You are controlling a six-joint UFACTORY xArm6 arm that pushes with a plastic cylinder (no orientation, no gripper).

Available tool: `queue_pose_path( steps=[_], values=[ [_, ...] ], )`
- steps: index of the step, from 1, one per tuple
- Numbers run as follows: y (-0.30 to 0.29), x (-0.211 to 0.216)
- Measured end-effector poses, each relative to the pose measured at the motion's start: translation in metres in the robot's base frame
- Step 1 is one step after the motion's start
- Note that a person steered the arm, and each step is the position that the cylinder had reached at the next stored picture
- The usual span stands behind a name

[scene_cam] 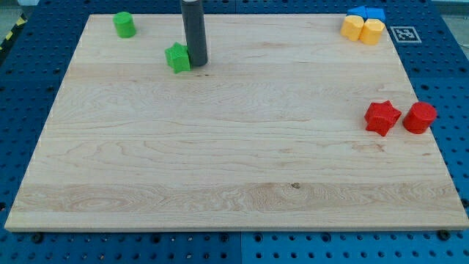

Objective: Move the green star diagonally top left to the red star

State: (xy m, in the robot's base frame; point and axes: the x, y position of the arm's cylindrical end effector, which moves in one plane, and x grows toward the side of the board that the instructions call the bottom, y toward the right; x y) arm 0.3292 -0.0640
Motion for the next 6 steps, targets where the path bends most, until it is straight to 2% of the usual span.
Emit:
queue_pose_path(
  steps=[1,2,3,4,5,6],
  values=[
    [0.032,0.024],
    [0.037,0.053],
    [-0.005,0.044],
    [-0.043,0.016],
    [-0.059,-0.016],
    [-0.052,-0.015]
  ],
)
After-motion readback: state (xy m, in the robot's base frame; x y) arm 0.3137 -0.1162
